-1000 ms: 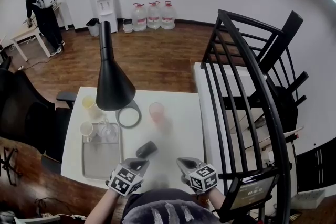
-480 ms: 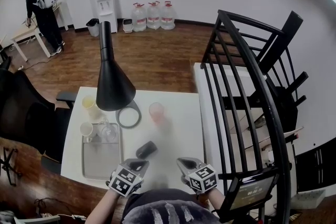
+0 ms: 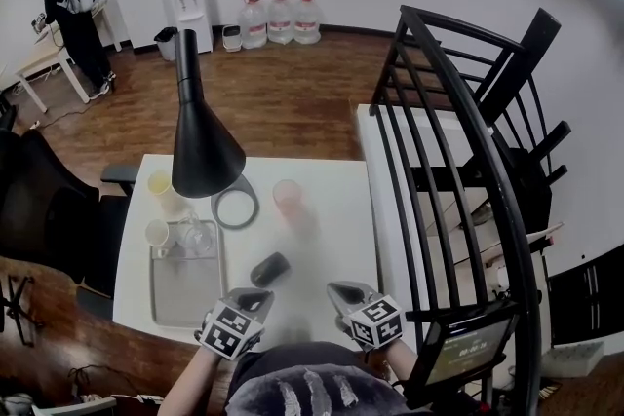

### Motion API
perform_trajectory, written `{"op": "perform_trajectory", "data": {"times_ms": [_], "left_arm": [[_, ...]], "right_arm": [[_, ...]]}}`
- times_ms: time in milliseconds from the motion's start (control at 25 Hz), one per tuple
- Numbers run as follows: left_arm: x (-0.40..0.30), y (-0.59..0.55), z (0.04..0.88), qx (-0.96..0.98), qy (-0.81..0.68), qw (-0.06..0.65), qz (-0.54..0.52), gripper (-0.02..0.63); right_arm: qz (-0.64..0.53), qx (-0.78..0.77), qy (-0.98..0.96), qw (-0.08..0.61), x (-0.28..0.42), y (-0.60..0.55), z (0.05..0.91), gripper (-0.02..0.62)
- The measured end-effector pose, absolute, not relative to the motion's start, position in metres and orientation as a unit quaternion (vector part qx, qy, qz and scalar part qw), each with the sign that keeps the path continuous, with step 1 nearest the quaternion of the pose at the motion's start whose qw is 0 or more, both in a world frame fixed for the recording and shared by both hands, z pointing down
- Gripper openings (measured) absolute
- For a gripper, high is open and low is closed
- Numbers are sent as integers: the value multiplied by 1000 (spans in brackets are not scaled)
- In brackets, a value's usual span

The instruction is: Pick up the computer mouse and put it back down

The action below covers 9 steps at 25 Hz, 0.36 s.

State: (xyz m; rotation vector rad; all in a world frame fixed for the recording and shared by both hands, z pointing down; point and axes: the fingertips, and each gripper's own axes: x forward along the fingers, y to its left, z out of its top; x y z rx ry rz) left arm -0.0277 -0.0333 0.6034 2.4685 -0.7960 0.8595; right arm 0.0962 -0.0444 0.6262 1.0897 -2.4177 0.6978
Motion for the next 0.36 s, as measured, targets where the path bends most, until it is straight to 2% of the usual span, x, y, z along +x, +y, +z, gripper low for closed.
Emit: {"op": "perform_trajectory", "data": {"times_ms": [360], "left_arm": [[-39, -31, 609, 879, -292, 203, 316, 15]], "right_arm": [[252, 389, -864, 196, 88, -48, 633, 3]]}}
